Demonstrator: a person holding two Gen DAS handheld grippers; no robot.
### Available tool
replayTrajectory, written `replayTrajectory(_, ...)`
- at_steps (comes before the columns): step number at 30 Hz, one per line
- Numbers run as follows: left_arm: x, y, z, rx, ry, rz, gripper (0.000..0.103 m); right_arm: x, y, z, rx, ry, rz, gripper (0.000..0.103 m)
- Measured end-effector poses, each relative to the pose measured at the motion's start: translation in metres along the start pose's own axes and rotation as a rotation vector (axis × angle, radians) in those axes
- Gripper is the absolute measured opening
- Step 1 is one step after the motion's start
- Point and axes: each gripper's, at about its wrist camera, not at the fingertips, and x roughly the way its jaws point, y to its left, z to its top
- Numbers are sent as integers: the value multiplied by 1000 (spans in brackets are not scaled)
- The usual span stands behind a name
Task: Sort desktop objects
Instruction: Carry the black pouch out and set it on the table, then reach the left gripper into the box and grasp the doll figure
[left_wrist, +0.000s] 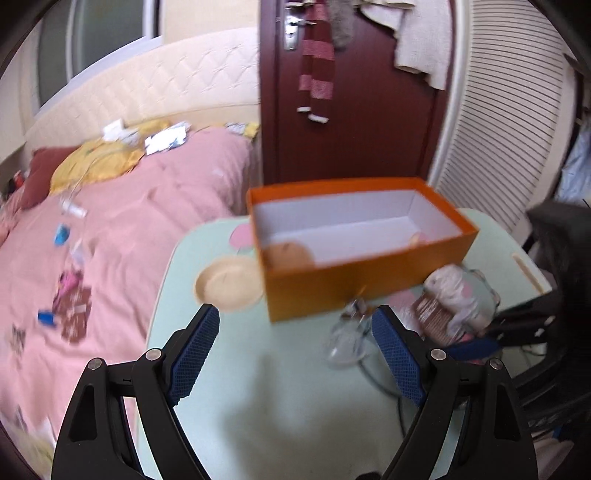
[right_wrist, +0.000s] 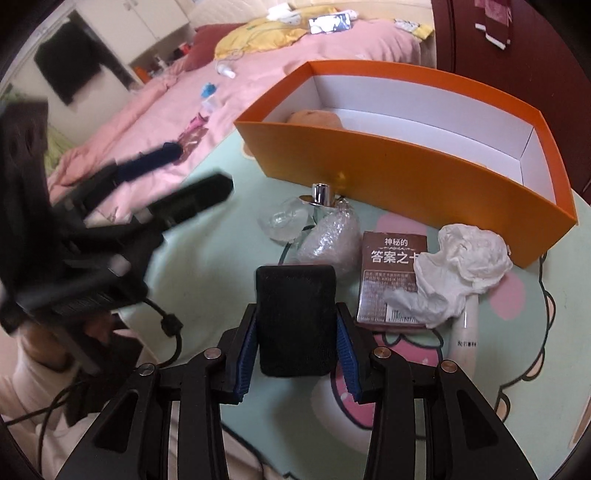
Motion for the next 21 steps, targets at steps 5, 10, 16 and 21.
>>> replayTrajectory(5,8,-6,51,25,27,-169,85,-29,-17,-11,36,-152,110,44)
replayTrajectory(10,58,-33,104,31,233,-365,85,-59,-41,-33,90,-297,195,56)
replayTrajectory(16,146,-80,125,26,646,-422,60,-53,-61,-49,188,-326,232,56)
replayTrajectory(21,189,-104,113,-34,894,-375,59,-54,-62,-49,201,-348,265,56)
